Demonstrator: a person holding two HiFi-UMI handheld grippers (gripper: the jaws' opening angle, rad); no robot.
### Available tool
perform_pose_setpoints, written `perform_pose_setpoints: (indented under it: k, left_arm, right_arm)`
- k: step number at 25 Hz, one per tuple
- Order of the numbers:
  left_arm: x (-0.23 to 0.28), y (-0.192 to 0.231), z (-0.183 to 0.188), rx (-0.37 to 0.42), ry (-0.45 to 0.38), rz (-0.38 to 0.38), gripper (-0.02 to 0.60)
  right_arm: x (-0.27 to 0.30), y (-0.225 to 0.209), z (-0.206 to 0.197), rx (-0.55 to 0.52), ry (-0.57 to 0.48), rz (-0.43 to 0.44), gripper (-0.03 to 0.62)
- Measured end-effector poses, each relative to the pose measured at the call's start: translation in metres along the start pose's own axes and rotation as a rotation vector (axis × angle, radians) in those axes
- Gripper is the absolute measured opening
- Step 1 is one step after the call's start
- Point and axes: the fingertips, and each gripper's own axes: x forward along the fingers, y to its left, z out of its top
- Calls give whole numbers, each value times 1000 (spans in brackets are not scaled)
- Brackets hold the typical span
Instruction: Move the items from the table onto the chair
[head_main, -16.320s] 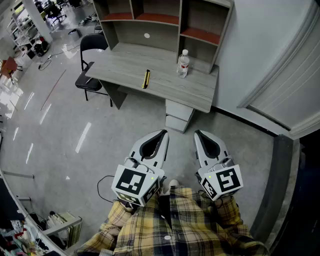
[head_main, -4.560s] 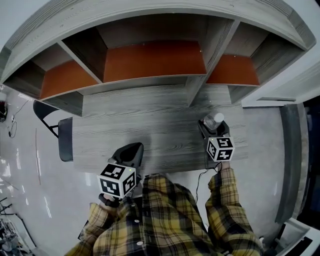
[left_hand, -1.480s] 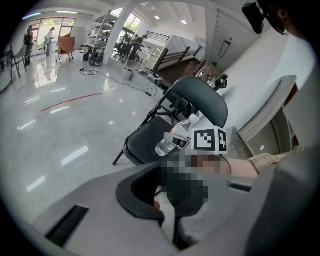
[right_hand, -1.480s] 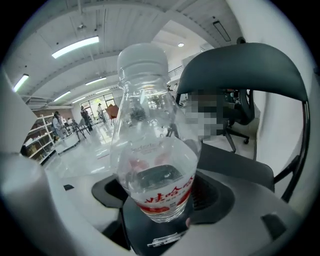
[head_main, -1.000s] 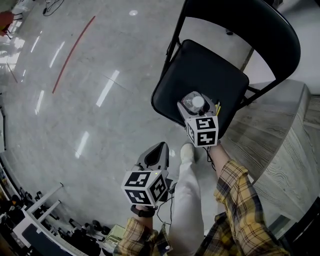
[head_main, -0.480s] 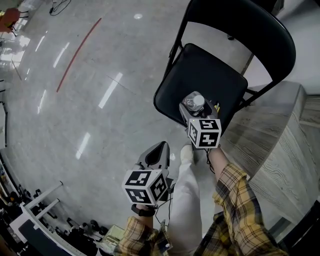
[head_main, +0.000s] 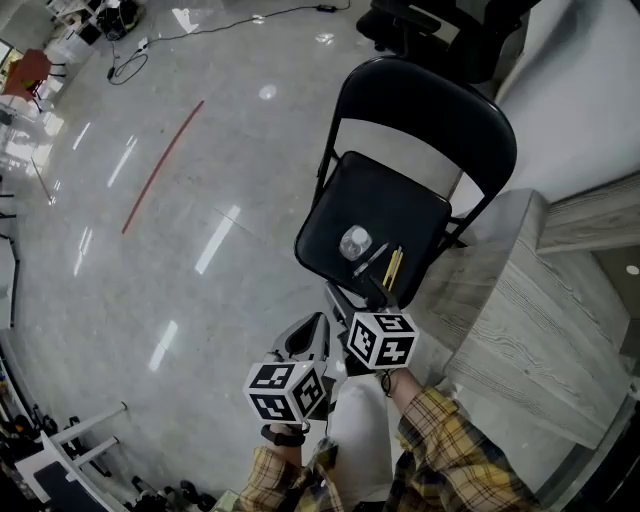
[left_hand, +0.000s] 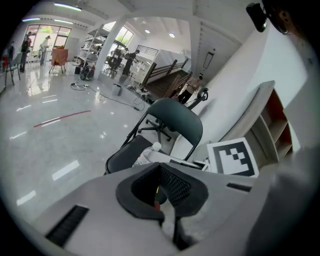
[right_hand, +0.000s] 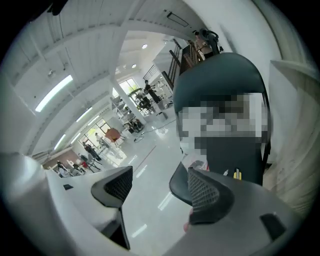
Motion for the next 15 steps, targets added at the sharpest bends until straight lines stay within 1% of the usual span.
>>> perform_pose_setpoints:
  k: [2,4,8,12,14,15]
  left_arm:
    - [-19,-20,15,21,-21,-17,3]
    - [-41,-42,30,49,-43,-37,3]
    - [-76,-97,57,126,-93,-88,3]
    - [-90,-169,88,251,-130,-199,5]
    - [-93,-208,95,307,-139,-253,3]
    - [-94,-227,97,331,-144,-277,3]
  right_arm:
    - [-34,25,20,34,-27,48,353]
    - [-71,50,45,41,-66,98,353]
    - [-154,82,97,-32,-168,183,351]
    - [-245,92,146,-92,-293,243,347]
    - [-297,84,164,-129,-374,231,320]
    - [-323,75,171,-153,-411,209,288]
